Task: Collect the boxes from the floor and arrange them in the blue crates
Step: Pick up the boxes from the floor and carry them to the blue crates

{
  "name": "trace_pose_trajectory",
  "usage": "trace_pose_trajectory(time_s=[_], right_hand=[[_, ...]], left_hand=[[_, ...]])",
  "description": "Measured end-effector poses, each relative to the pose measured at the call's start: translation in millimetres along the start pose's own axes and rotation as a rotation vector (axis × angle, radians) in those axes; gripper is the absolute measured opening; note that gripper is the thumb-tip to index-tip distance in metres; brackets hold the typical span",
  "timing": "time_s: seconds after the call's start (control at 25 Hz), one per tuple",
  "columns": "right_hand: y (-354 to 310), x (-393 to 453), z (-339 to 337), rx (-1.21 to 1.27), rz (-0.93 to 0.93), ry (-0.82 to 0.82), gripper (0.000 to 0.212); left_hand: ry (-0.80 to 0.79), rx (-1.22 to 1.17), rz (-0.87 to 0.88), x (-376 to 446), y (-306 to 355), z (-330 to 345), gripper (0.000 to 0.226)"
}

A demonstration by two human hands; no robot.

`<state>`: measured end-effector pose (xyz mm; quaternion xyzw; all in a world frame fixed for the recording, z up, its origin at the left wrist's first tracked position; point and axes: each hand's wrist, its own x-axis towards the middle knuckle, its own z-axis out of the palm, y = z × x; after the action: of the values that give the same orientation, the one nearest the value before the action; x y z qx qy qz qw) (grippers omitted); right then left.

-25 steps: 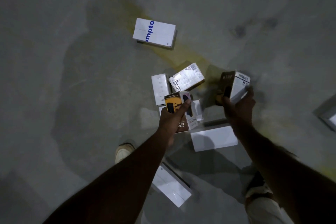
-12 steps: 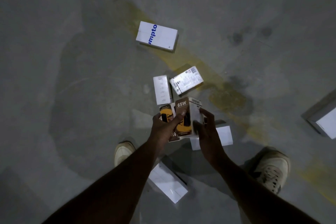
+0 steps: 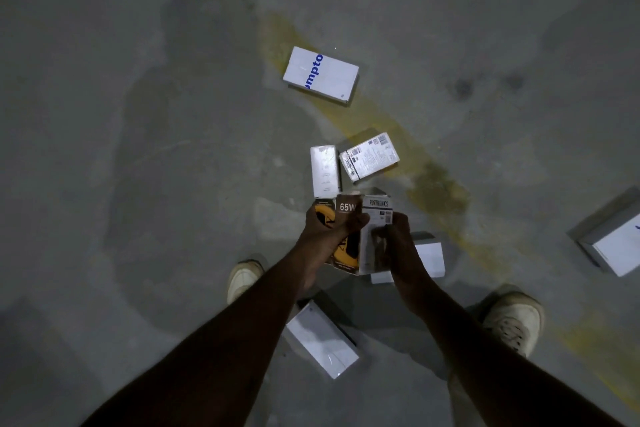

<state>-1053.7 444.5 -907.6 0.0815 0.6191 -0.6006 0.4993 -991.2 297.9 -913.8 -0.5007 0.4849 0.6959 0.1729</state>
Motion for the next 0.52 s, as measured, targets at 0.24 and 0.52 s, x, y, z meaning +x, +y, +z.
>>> trace_pose_trajectory(time_s=[0.24, 0.52], right_hand=[[-112.8, -73.2, 21.6, -0.002, -0.053, 0.006, 0.030], [-257.5, -192.3, 71.5, -0.047, -0.098, -0.070, 0.054]], left_hand=[[-0.025, 0.002, 0.156, -110.3, 77.3, 0.8, 0.078], [-0.033, -0.232, 0.269, -305.5, 178.7, -7.1, 0.054]])
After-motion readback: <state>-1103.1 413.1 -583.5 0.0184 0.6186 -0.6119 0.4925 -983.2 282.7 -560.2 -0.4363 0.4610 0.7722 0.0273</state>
